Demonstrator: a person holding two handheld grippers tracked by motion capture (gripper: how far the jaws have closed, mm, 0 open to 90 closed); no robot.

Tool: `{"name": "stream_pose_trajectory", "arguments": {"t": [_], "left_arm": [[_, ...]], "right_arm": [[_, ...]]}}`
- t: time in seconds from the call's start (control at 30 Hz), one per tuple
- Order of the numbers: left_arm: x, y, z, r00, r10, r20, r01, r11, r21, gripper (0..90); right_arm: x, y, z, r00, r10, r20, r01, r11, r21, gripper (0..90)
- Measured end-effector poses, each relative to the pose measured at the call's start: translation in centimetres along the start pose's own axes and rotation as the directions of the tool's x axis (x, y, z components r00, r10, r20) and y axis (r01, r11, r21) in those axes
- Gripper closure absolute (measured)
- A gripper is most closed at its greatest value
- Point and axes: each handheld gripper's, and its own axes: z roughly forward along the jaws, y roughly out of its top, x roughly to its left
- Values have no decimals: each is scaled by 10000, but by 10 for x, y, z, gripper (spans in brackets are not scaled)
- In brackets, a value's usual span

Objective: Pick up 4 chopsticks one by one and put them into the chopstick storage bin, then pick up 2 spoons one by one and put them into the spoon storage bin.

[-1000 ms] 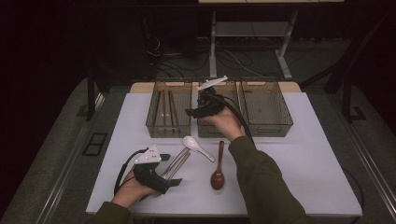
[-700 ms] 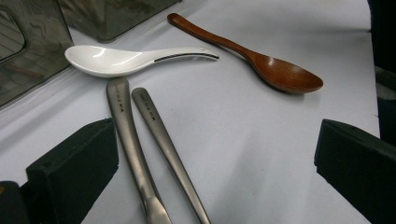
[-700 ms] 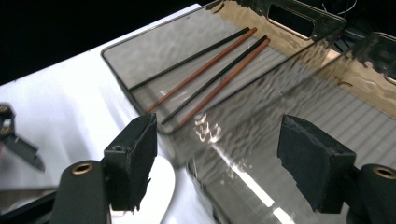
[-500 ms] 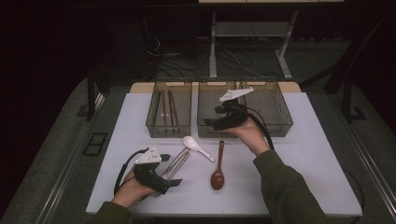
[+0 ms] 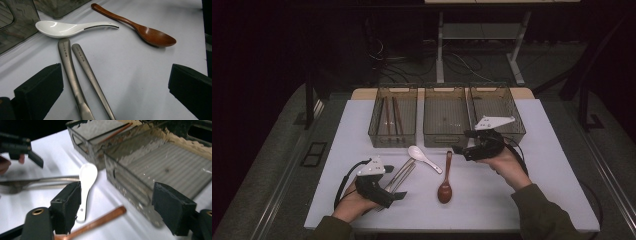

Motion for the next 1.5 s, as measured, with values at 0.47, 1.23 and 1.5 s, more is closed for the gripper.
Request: {"name": "stream_pose_trajectory", "arguments": {"t": [0.47, 1.23, 1.5], "left_arm": [[-1, 0, -1, 9999, -31, -157, 31, 10000, 29, 0], [-2, 15, -7, 9983, -69, -585, 43, 9990, -443, 216], [-9, 36, 9, 9999, -115, -102, 111, 9992, -378, 617]], "right_arm": [[0, -60, -41, 9988, 450, 209, -447, 9989, -157, 199], [-1, -123, -76, 9942, 621, 877, -635, 9979, 138, 191], [0, -123, -73, 9939, 585, 939, -607, 9979, 209, 191]]}}
